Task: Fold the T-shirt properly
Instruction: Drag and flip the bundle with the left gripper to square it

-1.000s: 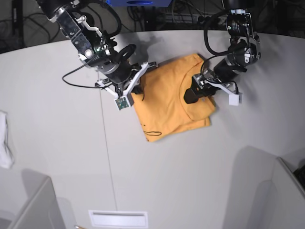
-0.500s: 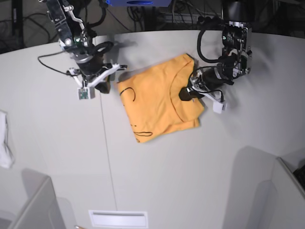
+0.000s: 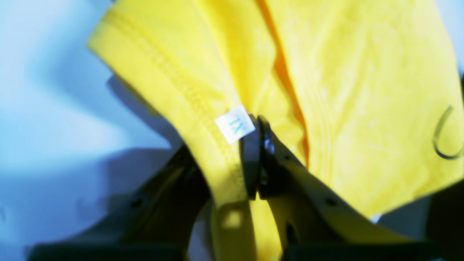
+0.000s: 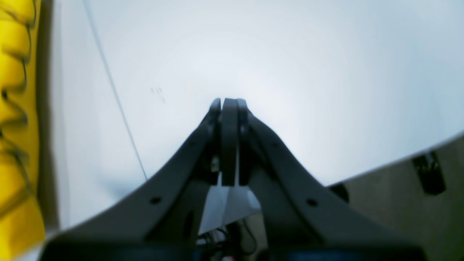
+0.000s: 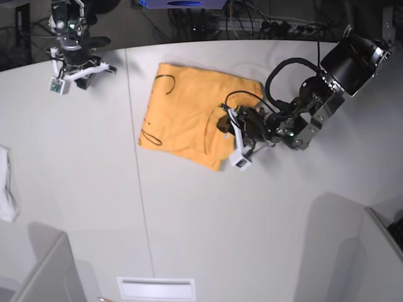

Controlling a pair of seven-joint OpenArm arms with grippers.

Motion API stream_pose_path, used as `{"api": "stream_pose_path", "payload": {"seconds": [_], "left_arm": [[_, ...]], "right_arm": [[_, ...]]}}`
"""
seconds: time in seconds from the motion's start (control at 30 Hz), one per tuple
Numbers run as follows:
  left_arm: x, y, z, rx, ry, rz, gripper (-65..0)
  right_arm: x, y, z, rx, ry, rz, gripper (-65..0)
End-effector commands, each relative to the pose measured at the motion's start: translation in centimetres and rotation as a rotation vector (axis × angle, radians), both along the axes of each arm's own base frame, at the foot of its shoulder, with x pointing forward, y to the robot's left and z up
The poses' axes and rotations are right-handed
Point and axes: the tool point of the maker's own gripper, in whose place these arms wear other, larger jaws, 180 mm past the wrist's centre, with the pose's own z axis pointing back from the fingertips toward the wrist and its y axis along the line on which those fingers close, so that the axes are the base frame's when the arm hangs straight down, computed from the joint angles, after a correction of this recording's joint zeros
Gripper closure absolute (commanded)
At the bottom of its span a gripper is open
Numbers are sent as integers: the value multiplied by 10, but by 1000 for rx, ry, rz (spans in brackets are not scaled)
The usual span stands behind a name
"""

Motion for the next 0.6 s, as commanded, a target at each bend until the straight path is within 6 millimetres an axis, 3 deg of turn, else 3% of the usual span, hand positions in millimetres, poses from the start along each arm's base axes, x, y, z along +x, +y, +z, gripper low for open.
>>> {"api": "stream_pose_path", "payload": {"seconds": [0.0, 0.17, 0.4, 0.57], "left_arm": [[6, -1, 7, 27, -26, -51, 0], [8, -7, 5, 170, -112, -246, 0], [34, 15, -1, 445, -340, -451, 0], [42, 4, 7, 554, -511, -718, 0]], "right_arm": [[1, -4, 8, -6, -34, -30, 0], [-12, 4, 0, 51, -20, -124, 0], [-18, 19, -6, 108, -13, -179, 0], [-19, 25, -8, 124, -7, -182, 0]]}}
